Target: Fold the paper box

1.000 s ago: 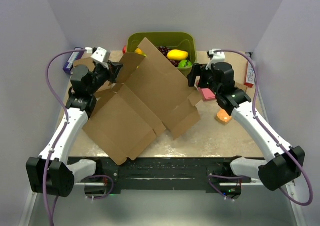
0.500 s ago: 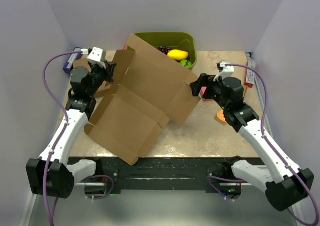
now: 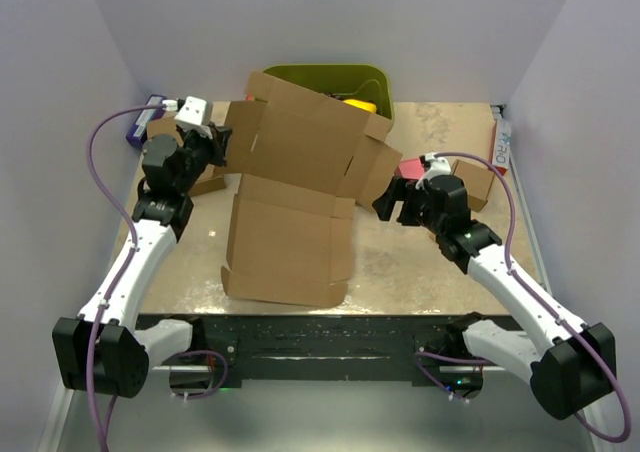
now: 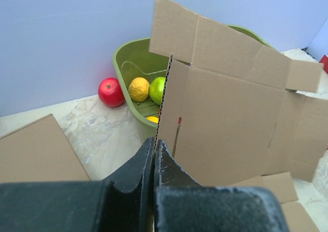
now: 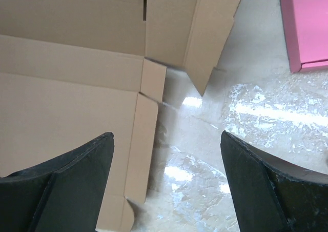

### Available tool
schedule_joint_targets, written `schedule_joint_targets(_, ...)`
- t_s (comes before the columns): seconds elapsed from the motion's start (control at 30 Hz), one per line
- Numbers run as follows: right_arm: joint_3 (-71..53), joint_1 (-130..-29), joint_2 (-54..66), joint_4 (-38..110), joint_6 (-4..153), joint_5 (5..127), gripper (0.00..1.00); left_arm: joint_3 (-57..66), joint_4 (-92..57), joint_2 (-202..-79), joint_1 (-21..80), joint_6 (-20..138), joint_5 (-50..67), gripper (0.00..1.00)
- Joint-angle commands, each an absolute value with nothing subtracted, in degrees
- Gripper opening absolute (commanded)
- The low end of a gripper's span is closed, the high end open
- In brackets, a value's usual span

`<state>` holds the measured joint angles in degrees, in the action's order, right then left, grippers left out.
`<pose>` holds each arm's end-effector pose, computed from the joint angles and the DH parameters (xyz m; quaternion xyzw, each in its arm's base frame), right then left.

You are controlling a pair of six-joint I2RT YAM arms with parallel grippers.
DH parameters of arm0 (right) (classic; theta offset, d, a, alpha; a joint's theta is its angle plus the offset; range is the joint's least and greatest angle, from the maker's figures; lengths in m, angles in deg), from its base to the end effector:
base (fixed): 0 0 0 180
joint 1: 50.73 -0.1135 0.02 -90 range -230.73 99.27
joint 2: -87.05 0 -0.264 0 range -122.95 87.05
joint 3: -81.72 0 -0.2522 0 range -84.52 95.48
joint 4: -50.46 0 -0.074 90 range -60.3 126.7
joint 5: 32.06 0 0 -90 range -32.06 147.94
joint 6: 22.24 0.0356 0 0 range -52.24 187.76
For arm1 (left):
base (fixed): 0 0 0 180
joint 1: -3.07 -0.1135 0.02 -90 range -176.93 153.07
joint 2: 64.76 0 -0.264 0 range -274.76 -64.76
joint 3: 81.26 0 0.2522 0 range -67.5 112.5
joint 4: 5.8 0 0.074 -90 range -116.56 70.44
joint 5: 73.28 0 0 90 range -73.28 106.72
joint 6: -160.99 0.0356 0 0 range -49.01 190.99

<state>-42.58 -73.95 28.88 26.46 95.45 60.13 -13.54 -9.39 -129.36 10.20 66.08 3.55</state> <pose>0.2116 0.0923 0.2781 0.0231 0.8498 0.2409 0.4683 0.2642 -0.0412 0.3648 0.0944 0.7036 -0.1543 0.6872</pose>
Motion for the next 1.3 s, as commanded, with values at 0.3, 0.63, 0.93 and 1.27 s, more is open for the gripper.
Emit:
schedule_joint_targets(0.3,-40.22,-73.93,24.48,41.7,104.14,71.44,0.93,-24.15,2.84,-121.89,9.75,66.24,-6.03,0.0)
schedule_joint_targets(0.63,-44.62,-74.02,24.2,71.87,138.16,80.46,0.95,-29.0,6.9,-118.99,15.89,75.55,-12.2,0.0)
schedule_joint_targets(0.93,-49.62,-74.02,29.04,67.37,157.91,69.9,0.96,-29.96,3.47,-116.97,22.31,84.86,-6.93,0.0)
schedule_joint_targets(1.27,-43.04,-73.75,24.74,57.27,161.72,64.97,0.95,-32.07,3.73,-114.86,23.19,90.58,-13.68,0.0)
